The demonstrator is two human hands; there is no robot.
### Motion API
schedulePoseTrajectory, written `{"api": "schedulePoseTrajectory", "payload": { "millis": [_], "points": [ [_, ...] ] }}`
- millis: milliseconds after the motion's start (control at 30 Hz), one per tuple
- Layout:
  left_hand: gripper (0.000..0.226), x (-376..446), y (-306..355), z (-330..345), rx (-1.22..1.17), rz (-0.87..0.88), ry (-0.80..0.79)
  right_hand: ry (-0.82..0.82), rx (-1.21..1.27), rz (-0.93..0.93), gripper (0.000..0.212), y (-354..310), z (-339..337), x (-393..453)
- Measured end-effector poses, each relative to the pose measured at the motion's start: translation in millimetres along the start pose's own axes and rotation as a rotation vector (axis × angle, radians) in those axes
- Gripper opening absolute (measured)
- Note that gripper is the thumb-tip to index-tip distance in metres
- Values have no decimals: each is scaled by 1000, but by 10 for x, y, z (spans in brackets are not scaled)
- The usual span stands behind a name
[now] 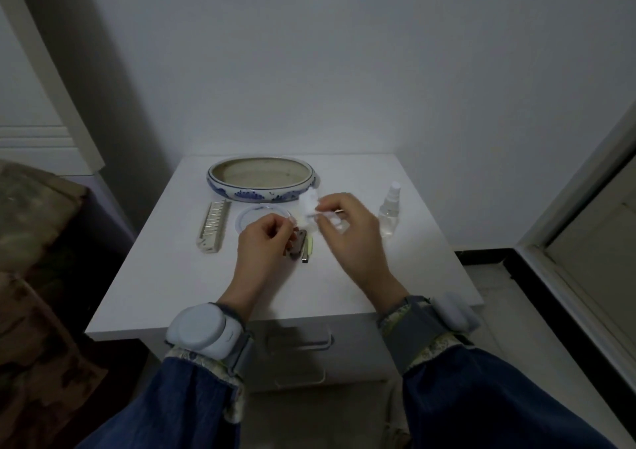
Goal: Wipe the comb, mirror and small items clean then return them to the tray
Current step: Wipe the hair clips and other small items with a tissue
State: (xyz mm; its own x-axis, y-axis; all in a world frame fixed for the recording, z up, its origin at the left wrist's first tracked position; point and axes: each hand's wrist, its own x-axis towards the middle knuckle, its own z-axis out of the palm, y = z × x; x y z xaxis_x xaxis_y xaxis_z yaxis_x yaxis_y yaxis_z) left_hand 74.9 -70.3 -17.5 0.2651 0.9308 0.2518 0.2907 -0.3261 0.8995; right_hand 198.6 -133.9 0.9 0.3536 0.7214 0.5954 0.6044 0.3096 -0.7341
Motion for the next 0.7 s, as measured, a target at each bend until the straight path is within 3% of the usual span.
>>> {"api": "schedulePoseTrajectory", "payload": {
  "millis": [133,367,533,700],
  "points": [
    [28,-17,13,-8,19,41,-83,-114,-40,6,17,59,136,-78],
    [28,-56,11,-2,-22,100,-154,-31,-82,21,11,84,82,-47],
    [32,-56,38,-10,-84,51,-103,86,-62,139,11,165,-27,-6],
    [29,-38,28,-7,-60,7,-51,152,56,75,14,41,-40,31]
  ]
}}
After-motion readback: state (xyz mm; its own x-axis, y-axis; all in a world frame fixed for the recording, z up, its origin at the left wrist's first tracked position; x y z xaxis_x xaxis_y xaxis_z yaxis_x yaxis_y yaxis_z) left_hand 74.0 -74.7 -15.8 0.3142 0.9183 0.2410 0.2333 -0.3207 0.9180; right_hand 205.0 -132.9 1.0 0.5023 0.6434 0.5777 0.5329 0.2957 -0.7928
